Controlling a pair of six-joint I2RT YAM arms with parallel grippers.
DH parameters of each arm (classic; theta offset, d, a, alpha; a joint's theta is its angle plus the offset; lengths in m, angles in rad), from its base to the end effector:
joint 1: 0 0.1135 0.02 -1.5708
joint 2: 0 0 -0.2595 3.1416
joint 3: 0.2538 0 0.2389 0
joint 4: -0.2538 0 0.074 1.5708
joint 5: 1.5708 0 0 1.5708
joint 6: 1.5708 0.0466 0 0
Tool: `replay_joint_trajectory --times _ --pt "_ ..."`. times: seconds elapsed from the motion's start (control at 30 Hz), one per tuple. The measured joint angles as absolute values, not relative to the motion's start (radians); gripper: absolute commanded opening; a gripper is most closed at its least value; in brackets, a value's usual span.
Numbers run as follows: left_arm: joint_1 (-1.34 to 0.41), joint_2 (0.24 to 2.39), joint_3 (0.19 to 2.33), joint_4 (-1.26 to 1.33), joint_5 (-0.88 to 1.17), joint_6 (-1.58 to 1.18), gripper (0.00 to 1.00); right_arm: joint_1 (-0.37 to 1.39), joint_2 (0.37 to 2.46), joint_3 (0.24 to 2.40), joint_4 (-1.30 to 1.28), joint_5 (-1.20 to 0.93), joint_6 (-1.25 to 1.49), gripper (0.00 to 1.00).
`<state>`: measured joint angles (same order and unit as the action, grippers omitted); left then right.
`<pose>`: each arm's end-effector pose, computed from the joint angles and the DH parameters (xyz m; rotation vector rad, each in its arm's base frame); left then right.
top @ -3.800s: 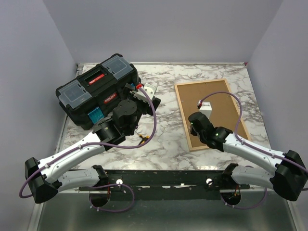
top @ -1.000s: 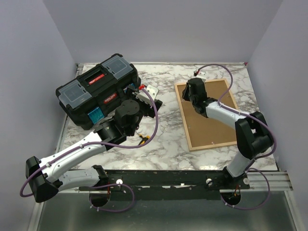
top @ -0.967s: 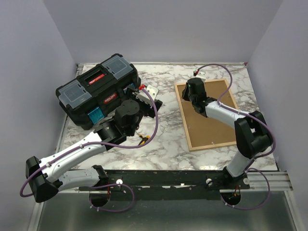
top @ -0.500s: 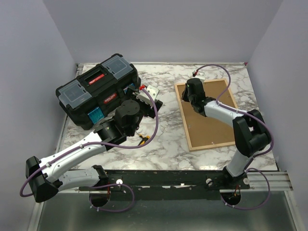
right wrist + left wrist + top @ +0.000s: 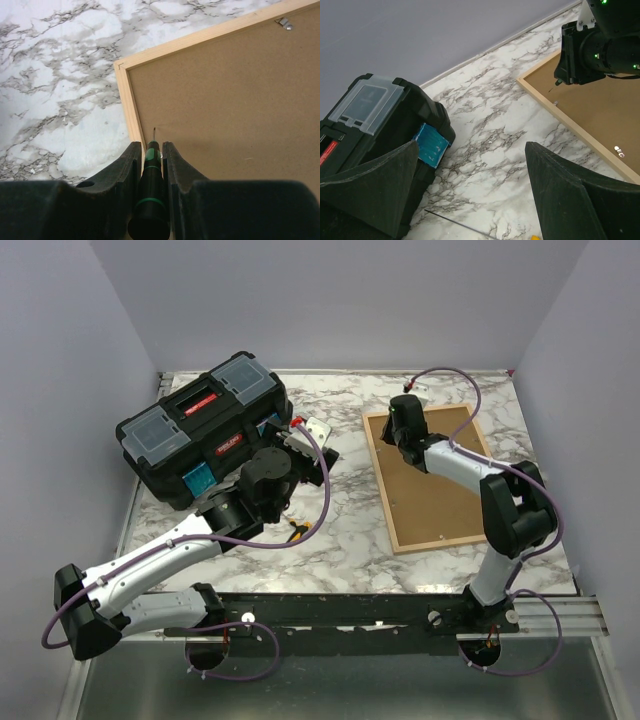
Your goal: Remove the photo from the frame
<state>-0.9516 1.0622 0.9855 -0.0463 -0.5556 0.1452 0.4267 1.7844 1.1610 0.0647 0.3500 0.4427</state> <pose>0.1602 -0.1824 0.3683 0.4979 1.6014 -0.1375 0.3686 0.1500 0.2184 0.2211 2.0839 0.1523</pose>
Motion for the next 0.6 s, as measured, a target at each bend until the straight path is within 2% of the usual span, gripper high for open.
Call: replay_joint_trajectory --times 0.6 --pt "-0.952 1.067 0.986 -0.047 -0.548 0.145 0.9 0.422 1.749 1.077 0.086 0.262 0.417 0.0"
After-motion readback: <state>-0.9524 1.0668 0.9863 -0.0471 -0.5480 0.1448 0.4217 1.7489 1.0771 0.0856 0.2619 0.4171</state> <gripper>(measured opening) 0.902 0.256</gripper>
